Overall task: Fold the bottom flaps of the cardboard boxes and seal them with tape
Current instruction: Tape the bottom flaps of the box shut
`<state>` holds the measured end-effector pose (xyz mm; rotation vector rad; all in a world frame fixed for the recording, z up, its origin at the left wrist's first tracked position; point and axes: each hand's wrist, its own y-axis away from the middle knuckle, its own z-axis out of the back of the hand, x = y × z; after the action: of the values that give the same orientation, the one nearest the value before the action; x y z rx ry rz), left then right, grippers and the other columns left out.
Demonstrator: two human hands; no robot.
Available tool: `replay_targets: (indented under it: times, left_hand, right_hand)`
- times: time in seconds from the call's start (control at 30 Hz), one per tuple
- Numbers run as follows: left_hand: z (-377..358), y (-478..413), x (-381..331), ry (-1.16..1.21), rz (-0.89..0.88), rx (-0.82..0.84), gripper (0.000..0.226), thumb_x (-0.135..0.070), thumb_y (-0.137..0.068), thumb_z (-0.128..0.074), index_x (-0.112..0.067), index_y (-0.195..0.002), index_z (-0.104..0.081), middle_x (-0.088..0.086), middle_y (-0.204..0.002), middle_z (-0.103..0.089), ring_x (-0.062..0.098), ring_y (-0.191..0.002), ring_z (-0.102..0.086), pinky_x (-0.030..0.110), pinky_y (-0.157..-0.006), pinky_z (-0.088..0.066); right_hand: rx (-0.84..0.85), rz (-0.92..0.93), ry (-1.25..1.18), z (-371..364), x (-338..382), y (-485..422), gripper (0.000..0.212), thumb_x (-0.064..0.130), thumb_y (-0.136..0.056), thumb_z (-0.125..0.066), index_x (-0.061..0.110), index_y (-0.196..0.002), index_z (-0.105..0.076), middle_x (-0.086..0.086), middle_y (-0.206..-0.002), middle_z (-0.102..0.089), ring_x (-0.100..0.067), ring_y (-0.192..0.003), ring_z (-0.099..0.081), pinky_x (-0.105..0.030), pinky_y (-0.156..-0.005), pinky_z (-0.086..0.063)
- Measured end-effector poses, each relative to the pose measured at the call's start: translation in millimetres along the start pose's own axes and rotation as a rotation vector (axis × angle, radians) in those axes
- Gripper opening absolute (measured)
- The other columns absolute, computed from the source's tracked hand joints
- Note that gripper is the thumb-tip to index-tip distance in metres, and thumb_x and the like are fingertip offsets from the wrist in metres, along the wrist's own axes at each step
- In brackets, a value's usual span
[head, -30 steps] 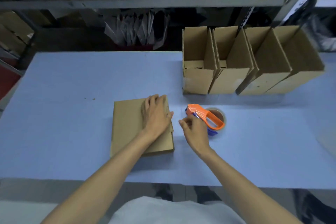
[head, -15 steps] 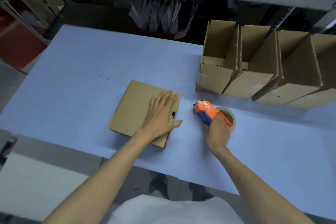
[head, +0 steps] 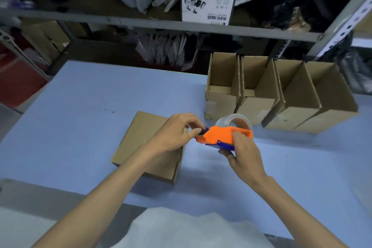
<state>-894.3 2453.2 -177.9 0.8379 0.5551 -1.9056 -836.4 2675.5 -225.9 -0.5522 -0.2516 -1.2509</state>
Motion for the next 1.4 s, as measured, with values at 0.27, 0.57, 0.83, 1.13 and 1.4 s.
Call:
replay_targets:
  times: [0.27, 0.57, 0.83, 1.13, 1.4]
  left_hand:
    - [-9.1, 4.1, 1.7, 0.03, 0.13, -0.189, 0.01, -0.017, -0.086, -0.065, -0.018, -0.079, -0.073, -0.01, -0.073, -0.07, 0.005, -0.066, -0.062, 0.023, -0.066, -0.049]
    - [-3.3, 6.6, 2.5, 0.202, 0.429, -0.191, 0.009, -0.016, -0.084, -0.072, -0.007, -0.082, -0.07, 0.005, -0.065, -0.07, 0.01, -0.061, -0.066, 0.019, -0.062, -0.049]
    - [-12.6, 7.8, 5.5, 0.176, 0.566, -0.222, 0.008, -0.013, -0.085, -0.065, -0.012, -0.078, -0.064, -0.003, -0.089, -0.058, 0.013, -0.075, -0.06, 0.024, -0.068, -0.043]
    - [-18.2, 18.3, 17.3, 0.422, 0.655, -0.254, 0.01, -0.011, -0.083, -0.069, -0.01, -0.072, -0.066, 0.002, -0.059, -0.065, 0.012, -0.056, -0.063, 0.025, -0.061, -0.057]
    - [-21.1, 19.0, 40.0, 0.266, 0.792, -0.372, 0.019, -0.005, -0.079, -0.07, -0.015, -0.064, -0.064, 0.007, -0.064, -0.068, 0.019, -0.059, -0.065, 0.031, -0.064, -0.057]
  right_hand:
    - [0.272, -0.182, -0.396, 7.1, -7.6, -6.1, 0.072, 0.043, -0.065, -0.078, 0.03, -0.119, -0.033, 0.011, -0.097, -0.062, -0.013, -0.079, -0.061, -0.032, -0.066, -0.05]
    - [0.137, 0.009, -0.282, 3.1, -8.2, -16.2, 0.055, 0.031, -0.066, -0.083, 0.026, -0.112, -0.053, 0.013, -0.097, -0.062, -0.006, -0.081, -0.06, -0.021, -0.062, -0.049]
    - [0.114, 0.021, -0.225, 3.2, -1.2, -29.4, 0.061, 0.05, -0.059, -0.086, 0.021, -0.106, -0.06, 0.011, -0.092, -0.066, -0.007, -0.075, -0.06, -0.017, -0.06, -0.049]
    - [0.211, 0.018, -0.228, 2.2, -2.4, -31.9, 0.052, 0.047, -0.06, -0.085, 0.025, -0.102, -0.063, 0.014, -0.085, -0.066, -0.008, -0.071, -0.061, -0.019, -0.058, -0.049]
    - [0.354, 0.065, -0.139, 8.1, -10.0, -33.1, 0.044, 0.053, -0.06, -0.078, 0.029, -0.092, -0.061, 0.015, -0.075, -0.062, -0.008, -0.064, -0.058, -0.018, -0.054, -0.046]
